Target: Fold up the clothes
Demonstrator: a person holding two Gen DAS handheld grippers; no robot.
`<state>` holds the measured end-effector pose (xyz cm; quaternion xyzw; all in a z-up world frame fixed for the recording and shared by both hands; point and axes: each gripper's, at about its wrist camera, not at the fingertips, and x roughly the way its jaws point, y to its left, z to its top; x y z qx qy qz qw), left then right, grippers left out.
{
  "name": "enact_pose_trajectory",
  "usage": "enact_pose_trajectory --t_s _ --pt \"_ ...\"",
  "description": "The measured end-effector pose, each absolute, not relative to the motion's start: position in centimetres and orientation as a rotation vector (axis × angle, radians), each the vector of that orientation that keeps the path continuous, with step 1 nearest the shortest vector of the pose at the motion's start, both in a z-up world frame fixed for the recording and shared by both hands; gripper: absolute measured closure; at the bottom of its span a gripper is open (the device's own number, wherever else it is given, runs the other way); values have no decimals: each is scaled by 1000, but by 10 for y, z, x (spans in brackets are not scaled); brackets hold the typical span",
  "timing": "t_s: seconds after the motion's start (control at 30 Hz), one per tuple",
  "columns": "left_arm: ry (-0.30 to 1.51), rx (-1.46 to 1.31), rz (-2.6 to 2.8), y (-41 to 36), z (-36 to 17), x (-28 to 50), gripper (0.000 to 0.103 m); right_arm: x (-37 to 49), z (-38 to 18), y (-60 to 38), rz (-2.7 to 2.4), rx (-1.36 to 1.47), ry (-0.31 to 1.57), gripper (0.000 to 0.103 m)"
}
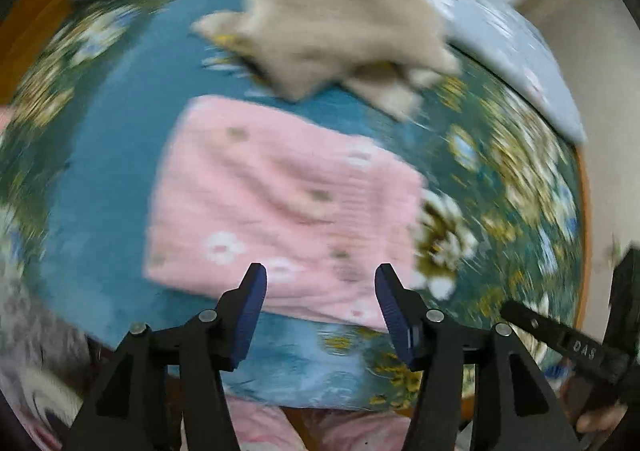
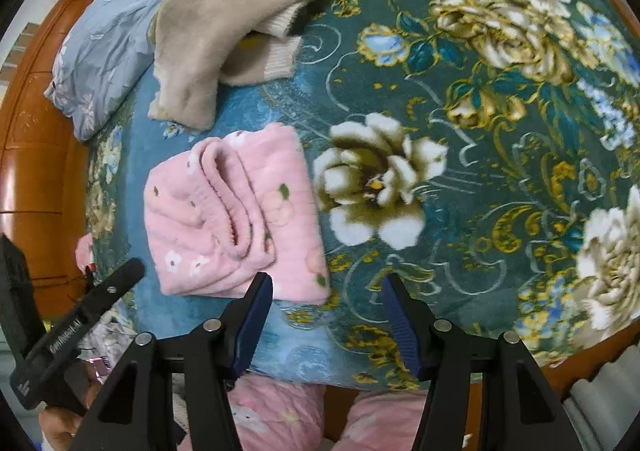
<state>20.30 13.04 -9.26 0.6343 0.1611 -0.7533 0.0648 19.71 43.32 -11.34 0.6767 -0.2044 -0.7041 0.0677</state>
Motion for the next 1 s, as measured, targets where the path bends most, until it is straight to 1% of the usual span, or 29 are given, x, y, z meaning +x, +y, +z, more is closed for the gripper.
enact_pose_trajectory --t_s 0.1,0.3,0.47,0.63,0.73,0.77,0.83,0.93,0.97,1.0 --pt "580 1857 -2215 100 -86 209 46 191 -124 419 -2061 2018 -657 42" --pt "681 1788 -2095 42 -73 220 46 170 -147 376 -1978 1956 -595 41" --pt "752 1764 -2053 12 -62 224 45 144 -178 372 -1955 1972 -690 34" --pt "770 1765 -2001 -12 -58 224 45 132 -209 345 -1882 2005 -626 28" --pt "778 1768 -1983 -21 -57 224 45 130 -235 335 -1845 2077 -622 28" --pt "770 1770 -1984 -23 -55 223 45 130 -240 334 -1830 2087 -650 28" --pt "754 1773 -1988 -27 -53 222 45 132 -247 332 -1800 2084 -716 28" --pt "741 1793 -1976 -29 -56 218 45 137 -249 322 -1788 2086 -724 29" --pt "740 1800 -1971 -29 -57 216 45 138 -249 320 -1794 2090 -720 32" --pt "740 1807 -1973 -27 -58 215 45 139 -249 319 -1801 2093 -729 41"
